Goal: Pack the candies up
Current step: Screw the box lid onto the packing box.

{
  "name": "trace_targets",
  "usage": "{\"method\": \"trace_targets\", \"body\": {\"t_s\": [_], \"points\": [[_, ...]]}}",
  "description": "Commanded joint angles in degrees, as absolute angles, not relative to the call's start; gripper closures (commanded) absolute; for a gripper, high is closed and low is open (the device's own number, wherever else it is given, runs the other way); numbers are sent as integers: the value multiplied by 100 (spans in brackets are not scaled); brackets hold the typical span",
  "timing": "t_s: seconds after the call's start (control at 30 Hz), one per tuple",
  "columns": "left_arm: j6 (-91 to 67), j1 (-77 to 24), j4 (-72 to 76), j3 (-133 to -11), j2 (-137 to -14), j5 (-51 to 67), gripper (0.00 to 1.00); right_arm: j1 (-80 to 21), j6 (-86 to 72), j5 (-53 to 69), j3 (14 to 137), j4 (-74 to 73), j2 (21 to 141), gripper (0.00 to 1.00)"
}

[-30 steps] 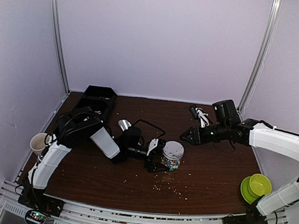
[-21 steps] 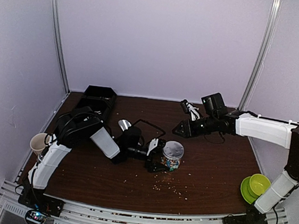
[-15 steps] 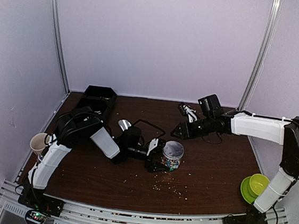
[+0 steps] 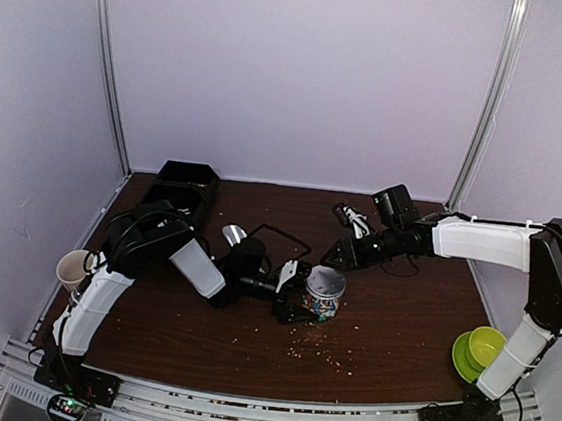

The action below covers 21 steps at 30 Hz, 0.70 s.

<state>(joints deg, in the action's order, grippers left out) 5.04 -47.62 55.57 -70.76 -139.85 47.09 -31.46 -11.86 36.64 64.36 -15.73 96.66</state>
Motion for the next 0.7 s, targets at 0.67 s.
{"method": "trace_targets", "body": {"t_s": [0.67], "points": [[508, -4658, 4789, -7090, -14211, 4264, 12, -3116, -1280, 3714, 5290, -1337, 9032, 91]]}}
